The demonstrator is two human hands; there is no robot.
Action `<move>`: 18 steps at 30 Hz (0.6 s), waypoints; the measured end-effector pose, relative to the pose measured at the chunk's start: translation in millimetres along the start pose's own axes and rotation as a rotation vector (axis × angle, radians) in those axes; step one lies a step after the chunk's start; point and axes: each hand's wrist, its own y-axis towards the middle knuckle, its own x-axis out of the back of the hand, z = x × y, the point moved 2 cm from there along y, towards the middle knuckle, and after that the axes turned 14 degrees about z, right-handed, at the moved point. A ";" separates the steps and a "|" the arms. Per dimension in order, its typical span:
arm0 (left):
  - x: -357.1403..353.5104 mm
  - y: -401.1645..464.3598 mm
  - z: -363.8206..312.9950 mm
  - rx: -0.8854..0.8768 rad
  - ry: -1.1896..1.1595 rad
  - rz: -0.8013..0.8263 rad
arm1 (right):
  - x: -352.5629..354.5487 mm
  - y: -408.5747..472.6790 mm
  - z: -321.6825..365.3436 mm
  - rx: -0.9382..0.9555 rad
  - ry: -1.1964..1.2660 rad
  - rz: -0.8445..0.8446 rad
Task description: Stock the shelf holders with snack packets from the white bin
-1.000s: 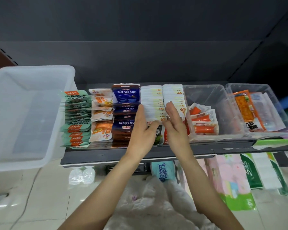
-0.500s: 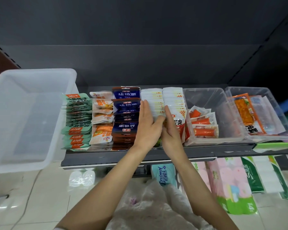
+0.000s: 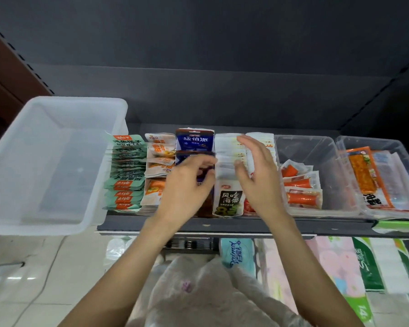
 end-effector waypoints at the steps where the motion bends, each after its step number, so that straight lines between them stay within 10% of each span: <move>1: 12.8 -0.6 8.0 -0.033 0.127 -0.060 | 2.0 10.0 6.6 0.039 -0.046 0.046; 9: 61.9 11.7 66.3 -0.223 0.676 -0.063 | -32.1 70.8 32.5 0.208 -0.770 0.556; 18: 56.6 12.1 72.3 -0.397 0.815 -0.031 | -56.4 74.0 21.8 0.397 -0.988 0.191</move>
